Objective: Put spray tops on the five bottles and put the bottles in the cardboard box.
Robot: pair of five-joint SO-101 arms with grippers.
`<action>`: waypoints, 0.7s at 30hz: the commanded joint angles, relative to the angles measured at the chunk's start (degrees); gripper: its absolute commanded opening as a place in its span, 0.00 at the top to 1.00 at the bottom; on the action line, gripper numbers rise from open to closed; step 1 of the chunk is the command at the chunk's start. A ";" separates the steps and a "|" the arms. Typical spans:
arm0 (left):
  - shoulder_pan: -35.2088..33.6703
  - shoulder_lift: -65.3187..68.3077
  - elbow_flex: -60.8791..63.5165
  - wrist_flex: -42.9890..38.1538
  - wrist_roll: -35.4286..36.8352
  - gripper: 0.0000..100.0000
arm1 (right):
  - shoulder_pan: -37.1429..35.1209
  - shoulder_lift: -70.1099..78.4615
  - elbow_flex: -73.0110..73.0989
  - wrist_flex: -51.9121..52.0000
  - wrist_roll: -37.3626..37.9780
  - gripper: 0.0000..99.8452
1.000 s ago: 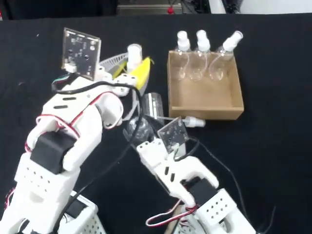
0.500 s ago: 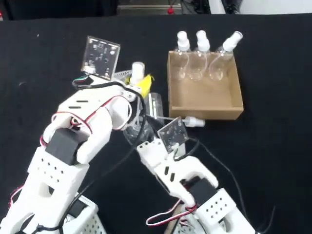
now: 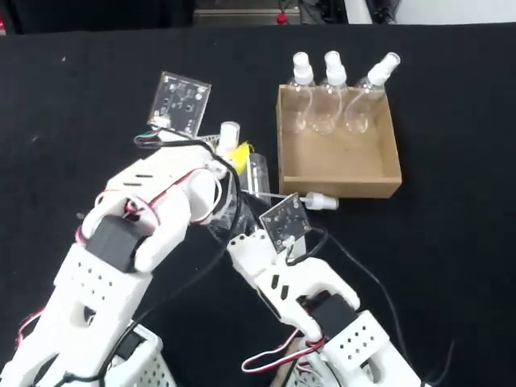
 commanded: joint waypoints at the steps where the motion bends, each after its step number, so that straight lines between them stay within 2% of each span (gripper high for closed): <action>1: 2.95 -7.38 1.45 0.09 0.35 0.97 | -0.09 -2.15 -0.57 -2.02 -0.35 0.99; 6: 5.32 -15.03 7.34 -0.62 0.00 0.97 | -0.09 -2.15 -0.57 -2.02 -0.35 0.99; 14: 3.03 -15.91 17.19 -10.29 -0.09 0.97 | -0.09 -2.15 -0.66 -2.02 -0.35 0.99; 21: 2.77 -15.91 17.19 -7.74 -0.09 0.97 | -0.09 -2.15 -0.66 -2.02 -0.35 0.99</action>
